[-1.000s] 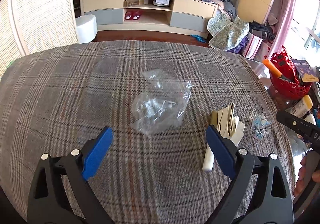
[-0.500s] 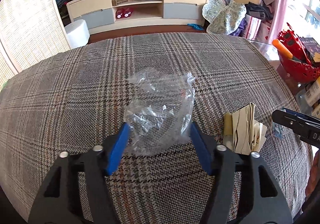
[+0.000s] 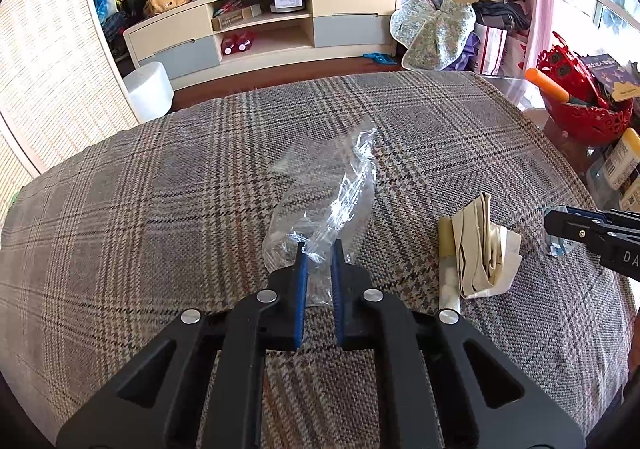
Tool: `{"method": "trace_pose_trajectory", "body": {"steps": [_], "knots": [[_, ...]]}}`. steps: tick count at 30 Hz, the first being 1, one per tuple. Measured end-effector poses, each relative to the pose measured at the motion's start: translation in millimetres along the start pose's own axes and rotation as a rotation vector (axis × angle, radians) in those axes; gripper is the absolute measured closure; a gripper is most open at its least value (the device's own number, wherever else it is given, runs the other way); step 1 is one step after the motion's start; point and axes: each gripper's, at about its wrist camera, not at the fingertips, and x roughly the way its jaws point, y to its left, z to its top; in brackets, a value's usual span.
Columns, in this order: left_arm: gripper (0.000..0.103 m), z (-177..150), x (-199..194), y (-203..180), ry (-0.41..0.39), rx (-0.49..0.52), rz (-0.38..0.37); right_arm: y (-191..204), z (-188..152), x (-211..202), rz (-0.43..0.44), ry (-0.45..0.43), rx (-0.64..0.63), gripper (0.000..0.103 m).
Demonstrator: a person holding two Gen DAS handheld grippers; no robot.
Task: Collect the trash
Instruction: 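Grasp the clear plastic bag with the left gripper while the right gripper grasps the blue-white wrapper, then lower the plastic bag and blue-white wrapper into the grey bin and open both grippers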
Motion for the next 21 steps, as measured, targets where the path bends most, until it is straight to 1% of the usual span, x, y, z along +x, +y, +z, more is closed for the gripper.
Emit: {"method": "trace_pose_trajectory", "body": {"steps": [2, 4, 7, 9, 13, 16, 18, 19, 21], "knots": [[0.095, -3, -9, 1, 0.008, -0.013, -0.005, -1, -3, -9, -0.013, -0.004, 0.004, 0.082], [0.095, -8, -21, 0, 0.011, -0.024, -0.009, -3, -9, -18, -0.007, -0.007, 0.008, 0.082], [0.095, -20, -50, -3, -0.001, -0.056, -0.031, 1, -24, -40, 0.004, -0.014, 0.003, 0.082], [0.095, -33, -81, -11, -0.024, -0.069, -0.063, 5, -37, -60, 0.010, -0.026, -0.004, 0.082], [0.095, -61, -131, -29, -0.049, -0.087, -0.104, 17, -70, -103, 0.042, -0.041, -0.014, 0.082], [0.095, -88, -170, -46, -0.064, -0.086, -0.124, 23, -100, -138, 0.091, -0.052, 0.005, 0.082], [0.095, -111, -197, -56, -0.066, -0.102, -0.185, 27, -121, -159, 0.106, -0.065, 0.000, 0.082], [0.095, -119, -207, -58, -0.071, -0.106, -0.195, 30, -133, -169, 0.108, -0.064, -0.010, 0.082], [0.095, -143, -229, -66, -0.086, -0.107, -0.187, 36, -158, -184, 0.117, -0.060, -0.020, 0.082]]}}
